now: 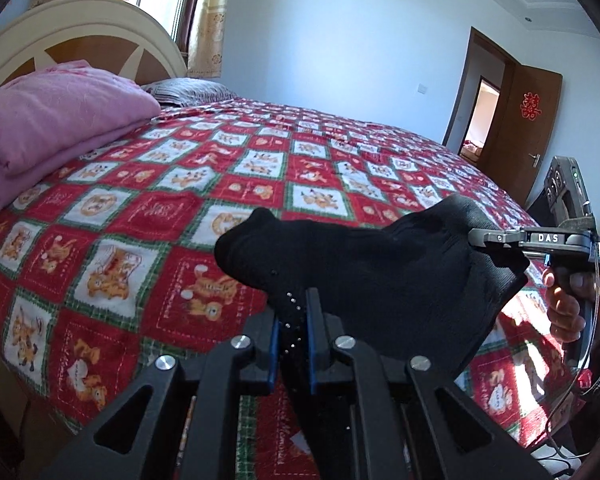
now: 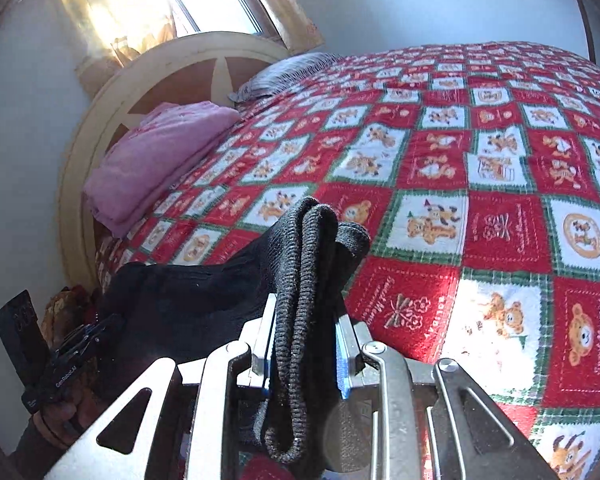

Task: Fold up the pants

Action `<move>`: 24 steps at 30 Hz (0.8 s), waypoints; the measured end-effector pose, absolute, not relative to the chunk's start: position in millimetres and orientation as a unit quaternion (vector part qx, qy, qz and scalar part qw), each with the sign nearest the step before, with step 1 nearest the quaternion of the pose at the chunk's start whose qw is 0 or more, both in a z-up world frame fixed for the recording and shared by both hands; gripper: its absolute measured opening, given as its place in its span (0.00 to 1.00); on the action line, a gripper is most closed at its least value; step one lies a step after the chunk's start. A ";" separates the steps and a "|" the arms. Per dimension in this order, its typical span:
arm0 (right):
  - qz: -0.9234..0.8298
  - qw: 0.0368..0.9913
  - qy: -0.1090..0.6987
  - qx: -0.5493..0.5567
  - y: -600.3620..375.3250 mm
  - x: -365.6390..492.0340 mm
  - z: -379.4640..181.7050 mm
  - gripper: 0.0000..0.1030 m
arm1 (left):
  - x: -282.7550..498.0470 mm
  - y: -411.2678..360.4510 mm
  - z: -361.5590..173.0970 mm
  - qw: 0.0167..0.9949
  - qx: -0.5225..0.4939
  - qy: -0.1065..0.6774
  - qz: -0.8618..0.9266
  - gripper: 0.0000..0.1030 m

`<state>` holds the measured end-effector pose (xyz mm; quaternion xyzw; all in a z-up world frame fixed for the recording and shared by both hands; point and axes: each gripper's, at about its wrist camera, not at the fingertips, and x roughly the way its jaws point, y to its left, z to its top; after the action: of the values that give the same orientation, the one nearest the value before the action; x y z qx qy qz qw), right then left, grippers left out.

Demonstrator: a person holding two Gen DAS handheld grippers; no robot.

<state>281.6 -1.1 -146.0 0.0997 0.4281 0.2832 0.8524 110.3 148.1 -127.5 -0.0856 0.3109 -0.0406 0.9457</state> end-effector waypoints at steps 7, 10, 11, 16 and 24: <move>0.275 0.842 0.450 0.115 -7.0 293.4 -165.7 0.24 | 113.7 148.1 -145.5 0.943 -0.063 0.327 -0.026 0.19; 0.271 0.839 0.457 0.117 -7.6 297.3 -170.4 0.26 | 115.5 148.6 -151.9 0.940 -0.060 0.334 -0.024 0.23; 0.268 0.840 0.458 0.115 -7.4 298.3 -171.5 0.27 | 115.8 149.0 -153.9 0.940 -0.057 0.335 -0.020 0.25; 0.258 0.839 0.465 0.113 -11.7 299.9 -179.2 0.32 | 116.8 155.1 -158.5 0.940 -0.054 0.337 0.001 0.55; 0.238 0.846 0.466 0.106 -13.4 300.8 -184.2 0.51 | 116.8 162.7 -166.6 0.939 -0.059 0.340 0.006 0.66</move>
<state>300.8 -13.4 -184.2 0.1063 0.4660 0.2377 0.8456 116.8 162.7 -166.6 -0.0595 0.3396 0.0063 0.9386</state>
